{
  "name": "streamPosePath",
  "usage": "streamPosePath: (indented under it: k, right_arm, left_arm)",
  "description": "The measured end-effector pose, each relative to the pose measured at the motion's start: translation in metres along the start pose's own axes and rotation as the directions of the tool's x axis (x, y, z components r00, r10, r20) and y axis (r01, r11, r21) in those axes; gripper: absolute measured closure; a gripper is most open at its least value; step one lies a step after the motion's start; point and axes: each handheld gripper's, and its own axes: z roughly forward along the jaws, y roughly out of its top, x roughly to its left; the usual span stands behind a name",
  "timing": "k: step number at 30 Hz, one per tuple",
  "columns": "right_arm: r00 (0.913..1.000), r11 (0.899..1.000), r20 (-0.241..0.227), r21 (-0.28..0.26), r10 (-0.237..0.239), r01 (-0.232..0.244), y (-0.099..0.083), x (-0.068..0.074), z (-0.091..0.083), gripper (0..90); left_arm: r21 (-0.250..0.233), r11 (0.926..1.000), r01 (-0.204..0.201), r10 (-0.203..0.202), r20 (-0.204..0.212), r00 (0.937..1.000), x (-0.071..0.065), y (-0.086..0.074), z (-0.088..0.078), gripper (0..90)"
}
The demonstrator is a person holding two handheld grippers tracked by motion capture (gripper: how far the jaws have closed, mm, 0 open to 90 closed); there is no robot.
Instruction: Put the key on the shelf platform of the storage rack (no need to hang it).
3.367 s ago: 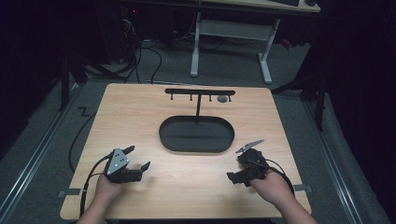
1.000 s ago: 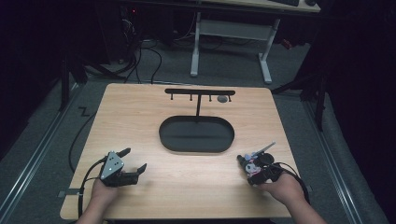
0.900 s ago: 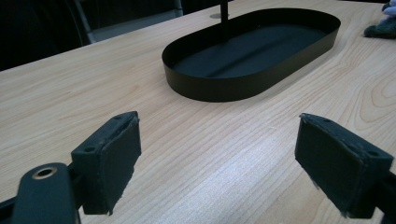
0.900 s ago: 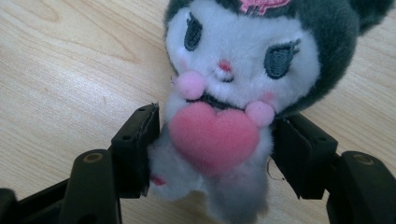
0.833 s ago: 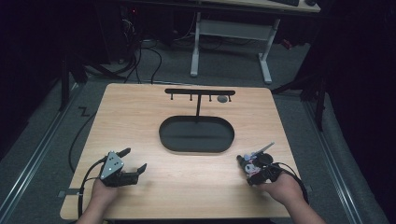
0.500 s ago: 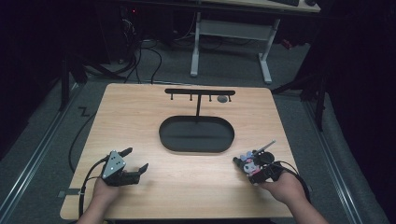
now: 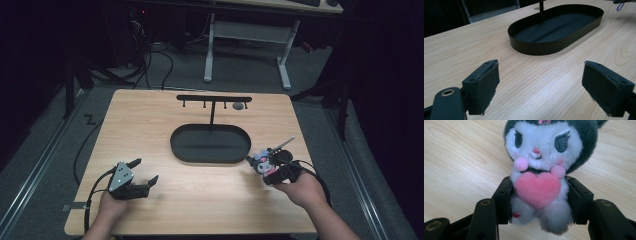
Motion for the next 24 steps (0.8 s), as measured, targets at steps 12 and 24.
streamPosePath:
  k: [12, 24]
  right_arm:
    - [0.9994, 0.999, -0.01, -0.034, -0.032, 0.032, 0.021, 0.008, -0.007, 46.6]
    - [0.9966, 0.995, -0.027, -0.066, -0.078, 0.076, 0.05, 0.017, -0.004, 46.7]
  left_arm:
    - [0.008, 0.9999, 0.01, -0.01, -0.017, 0.9998, 0.004, -0.009, -0.019, 14.8]
    - [0.032, 0.9995, 0.008, -0.007, -0.027, 0.9996, 0.002, -0.02, -0.04, 14.8]
